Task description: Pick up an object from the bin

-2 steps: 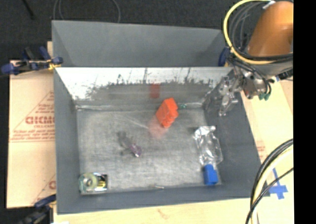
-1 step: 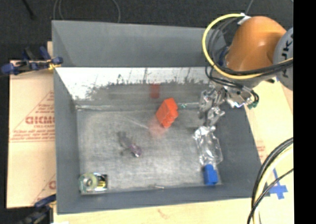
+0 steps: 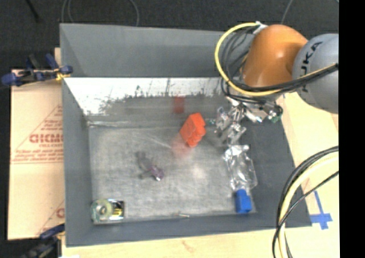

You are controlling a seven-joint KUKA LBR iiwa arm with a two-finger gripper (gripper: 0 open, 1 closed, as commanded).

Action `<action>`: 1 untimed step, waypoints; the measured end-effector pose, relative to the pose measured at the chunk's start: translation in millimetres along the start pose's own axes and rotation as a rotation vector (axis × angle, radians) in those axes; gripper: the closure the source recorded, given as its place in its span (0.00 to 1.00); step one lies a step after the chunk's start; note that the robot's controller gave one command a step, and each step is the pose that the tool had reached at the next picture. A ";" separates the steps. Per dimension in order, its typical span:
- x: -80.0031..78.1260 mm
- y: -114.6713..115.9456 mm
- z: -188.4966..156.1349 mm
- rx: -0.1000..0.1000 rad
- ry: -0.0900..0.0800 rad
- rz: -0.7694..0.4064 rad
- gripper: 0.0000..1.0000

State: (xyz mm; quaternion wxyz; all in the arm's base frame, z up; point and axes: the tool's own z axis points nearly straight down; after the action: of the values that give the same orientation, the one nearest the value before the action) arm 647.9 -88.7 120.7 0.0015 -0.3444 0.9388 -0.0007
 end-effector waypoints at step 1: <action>10.0 -5.1 -83.3 0.005 -0.008 0.305 1.00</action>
Offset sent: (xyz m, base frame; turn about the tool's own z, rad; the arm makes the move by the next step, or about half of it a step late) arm -0.0072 -0.0091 0.0788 0.3042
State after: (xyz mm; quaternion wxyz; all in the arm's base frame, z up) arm 643.3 -99.1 204.1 0.0063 -0.1976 0.9803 -0.0013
